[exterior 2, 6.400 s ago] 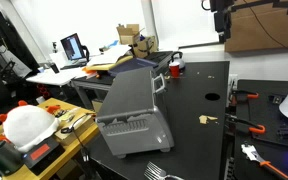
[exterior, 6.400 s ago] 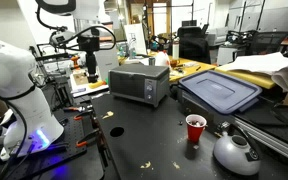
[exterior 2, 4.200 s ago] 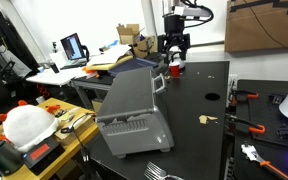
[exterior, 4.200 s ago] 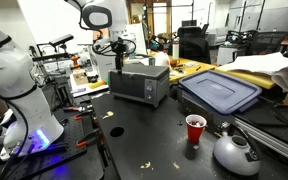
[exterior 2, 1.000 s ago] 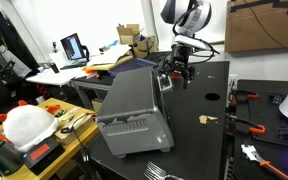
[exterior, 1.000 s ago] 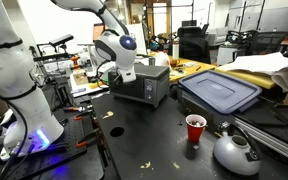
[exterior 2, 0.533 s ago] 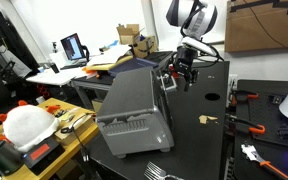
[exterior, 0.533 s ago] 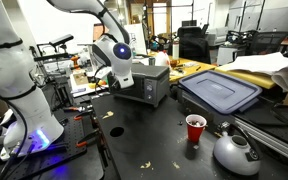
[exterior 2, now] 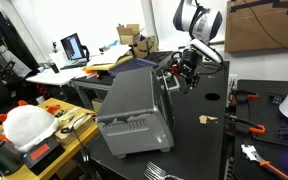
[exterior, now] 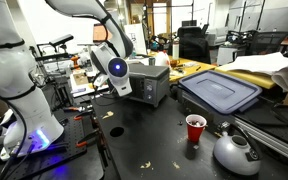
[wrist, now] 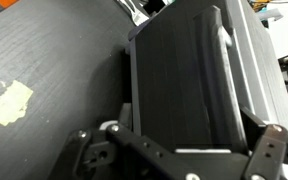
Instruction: Open the oven door
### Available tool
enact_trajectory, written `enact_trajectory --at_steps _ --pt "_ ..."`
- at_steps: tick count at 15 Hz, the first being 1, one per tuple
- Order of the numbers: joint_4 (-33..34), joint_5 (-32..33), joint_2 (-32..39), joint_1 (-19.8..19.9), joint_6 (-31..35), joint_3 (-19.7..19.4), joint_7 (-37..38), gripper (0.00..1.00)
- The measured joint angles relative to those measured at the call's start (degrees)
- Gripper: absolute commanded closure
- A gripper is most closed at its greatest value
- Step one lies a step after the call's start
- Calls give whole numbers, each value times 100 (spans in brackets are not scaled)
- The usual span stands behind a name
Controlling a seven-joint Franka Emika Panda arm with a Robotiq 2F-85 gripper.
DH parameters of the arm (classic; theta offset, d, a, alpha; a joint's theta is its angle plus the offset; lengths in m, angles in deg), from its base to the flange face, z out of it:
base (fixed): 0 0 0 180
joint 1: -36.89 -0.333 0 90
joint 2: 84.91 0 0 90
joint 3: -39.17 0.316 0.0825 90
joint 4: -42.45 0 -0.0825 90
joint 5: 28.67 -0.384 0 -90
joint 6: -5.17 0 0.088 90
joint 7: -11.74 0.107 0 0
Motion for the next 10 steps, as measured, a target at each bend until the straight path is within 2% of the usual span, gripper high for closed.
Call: enact_trajectory --at_steps 10 --pt "50 -322 506 272 -943 -242 -899 0"
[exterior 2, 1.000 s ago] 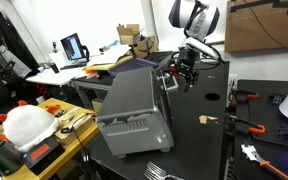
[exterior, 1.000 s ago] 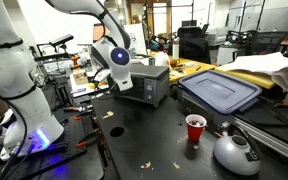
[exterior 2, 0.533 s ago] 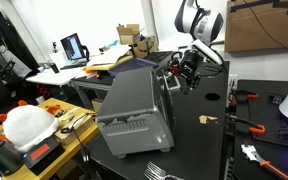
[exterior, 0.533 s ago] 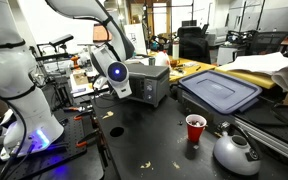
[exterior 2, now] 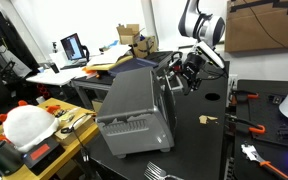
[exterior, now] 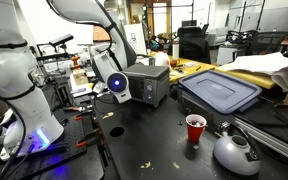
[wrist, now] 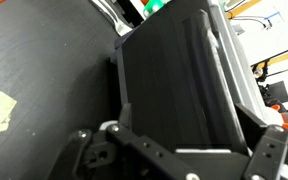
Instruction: Open the oven door
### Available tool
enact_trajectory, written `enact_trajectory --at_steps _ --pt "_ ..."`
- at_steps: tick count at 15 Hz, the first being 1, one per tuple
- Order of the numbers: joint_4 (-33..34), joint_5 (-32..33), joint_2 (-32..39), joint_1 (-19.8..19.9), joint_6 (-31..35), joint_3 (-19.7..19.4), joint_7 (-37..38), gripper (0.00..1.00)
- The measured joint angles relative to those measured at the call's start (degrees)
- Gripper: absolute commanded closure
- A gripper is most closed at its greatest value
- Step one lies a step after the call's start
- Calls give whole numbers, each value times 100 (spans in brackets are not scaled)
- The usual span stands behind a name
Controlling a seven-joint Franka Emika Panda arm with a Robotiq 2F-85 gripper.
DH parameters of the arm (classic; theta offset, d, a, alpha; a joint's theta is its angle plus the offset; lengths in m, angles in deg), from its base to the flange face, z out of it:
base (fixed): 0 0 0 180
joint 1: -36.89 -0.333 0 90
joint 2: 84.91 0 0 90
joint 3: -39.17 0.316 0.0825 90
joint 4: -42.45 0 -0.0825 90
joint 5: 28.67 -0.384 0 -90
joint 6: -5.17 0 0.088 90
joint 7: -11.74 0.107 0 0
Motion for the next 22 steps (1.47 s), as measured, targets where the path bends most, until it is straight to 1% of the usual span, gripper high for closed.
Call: enact_trajectory --at_steps 6,11,14,22 --pt "13 -3 185 101 -291 -97 -424 0" --pt "54 36 219 111 -328 -133 -760 0" --pt "78 161 210 111 -259 -164 -974 0" --pt "4 757 25 108 187 -202 -1341 0"
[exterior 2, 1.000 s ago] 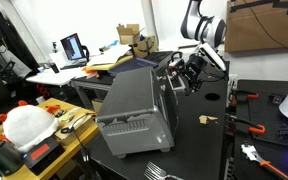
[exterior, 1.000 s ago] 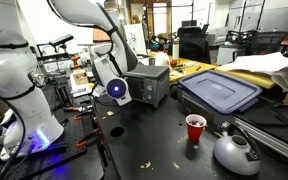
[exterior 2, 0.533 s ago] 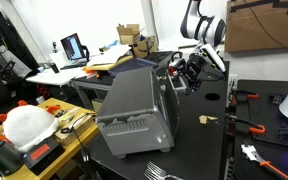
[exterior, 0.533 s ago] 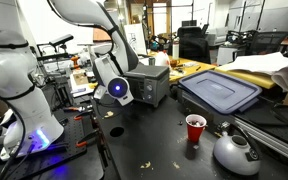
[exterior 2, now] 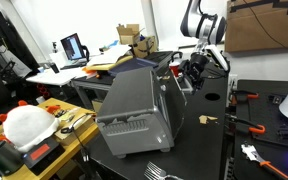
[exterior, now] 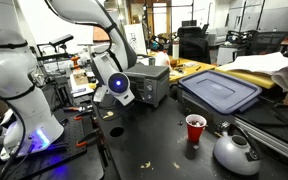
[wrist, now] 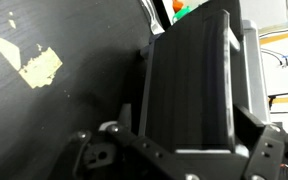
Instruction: Open the oven door
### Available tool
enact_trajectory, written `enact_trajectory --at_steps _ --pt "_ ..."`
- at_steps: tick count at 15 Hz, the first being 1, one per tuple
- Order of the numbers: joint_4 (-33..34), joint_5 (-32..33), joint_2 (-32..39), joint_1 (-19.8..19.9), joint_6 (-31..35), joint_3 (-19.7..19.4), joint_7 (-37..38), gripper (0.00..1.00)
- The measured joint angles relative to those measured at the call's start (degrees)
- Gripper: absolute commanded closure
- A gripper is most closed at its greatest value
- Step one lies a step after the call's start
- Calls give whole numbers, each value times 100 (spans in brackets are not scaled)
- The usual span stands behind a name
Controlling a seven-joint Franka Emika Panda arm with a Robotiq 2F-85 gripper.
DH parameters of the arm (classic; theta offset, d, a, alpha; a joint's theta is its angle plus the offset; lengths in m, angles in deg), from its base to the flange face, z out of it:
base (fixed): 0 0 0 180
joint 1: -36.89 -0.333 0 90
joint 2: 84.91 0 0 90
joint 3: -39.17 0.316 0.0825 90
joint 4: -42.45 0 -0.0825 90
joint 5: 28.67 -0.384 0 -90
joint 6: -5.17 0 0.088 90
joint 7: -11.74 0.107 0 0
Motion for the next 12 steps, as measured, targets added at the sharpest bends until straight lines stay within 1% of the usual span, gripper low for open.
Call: enact_trajectory --at_steps 4,12 --pt "-119 268 -180 2 278 -11 -75 0" --pt "-183 291 -318 62 296 -36 -181 0"
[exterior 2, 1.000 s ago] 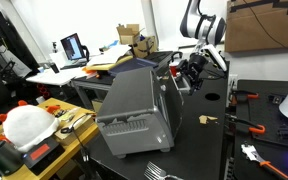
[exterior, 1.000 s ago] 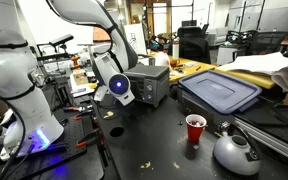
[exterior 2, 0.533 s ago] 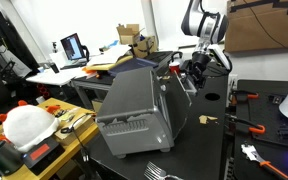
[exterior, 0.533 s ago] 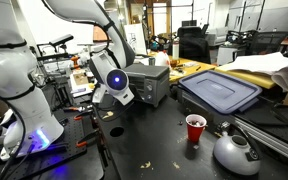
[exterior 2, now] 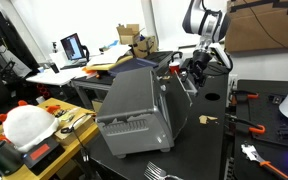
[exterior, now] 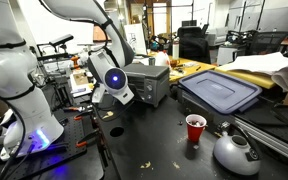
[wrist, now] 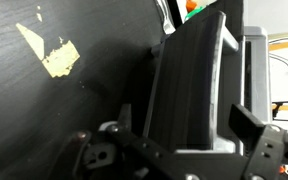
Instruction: Open the oven door
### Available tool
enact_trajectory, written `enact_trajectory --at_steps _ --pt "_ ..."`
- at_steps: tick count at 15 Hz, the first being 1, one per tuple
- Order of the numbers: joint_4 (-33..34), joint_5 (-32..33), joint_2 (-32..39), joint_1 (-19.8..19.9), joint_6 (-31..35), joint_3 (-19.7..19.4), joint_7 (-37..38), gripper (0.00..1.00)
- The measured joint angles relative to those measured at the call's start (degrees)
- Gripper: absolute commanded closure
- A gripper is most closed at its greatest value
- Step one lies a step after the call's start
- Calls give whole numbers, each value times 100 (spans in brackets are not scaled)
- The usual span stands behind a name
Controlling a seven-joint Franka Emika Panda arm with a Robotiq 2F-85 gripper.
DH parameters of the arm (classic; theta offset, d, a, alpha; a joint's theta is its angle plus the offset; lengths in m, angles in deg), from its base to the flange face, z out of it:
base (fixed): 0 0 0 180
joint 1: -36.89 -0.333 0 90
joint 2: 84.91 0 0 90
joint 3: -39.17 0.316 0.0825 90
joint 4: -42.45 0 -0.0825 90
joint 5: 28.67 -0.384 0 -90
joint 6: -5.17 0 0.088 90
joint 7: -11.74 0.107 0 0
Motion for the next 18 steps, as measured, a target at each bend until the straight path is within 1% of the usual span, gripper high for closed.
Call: enact_trajectory --at_steps 7,13,18 --pt "-45 -1 0 109 -27 -23 -12 0" --pt "-99 -86 15 248 -392 -66 -147 0" --pt "-261 -125 44 281 -659 -156 -382 0"
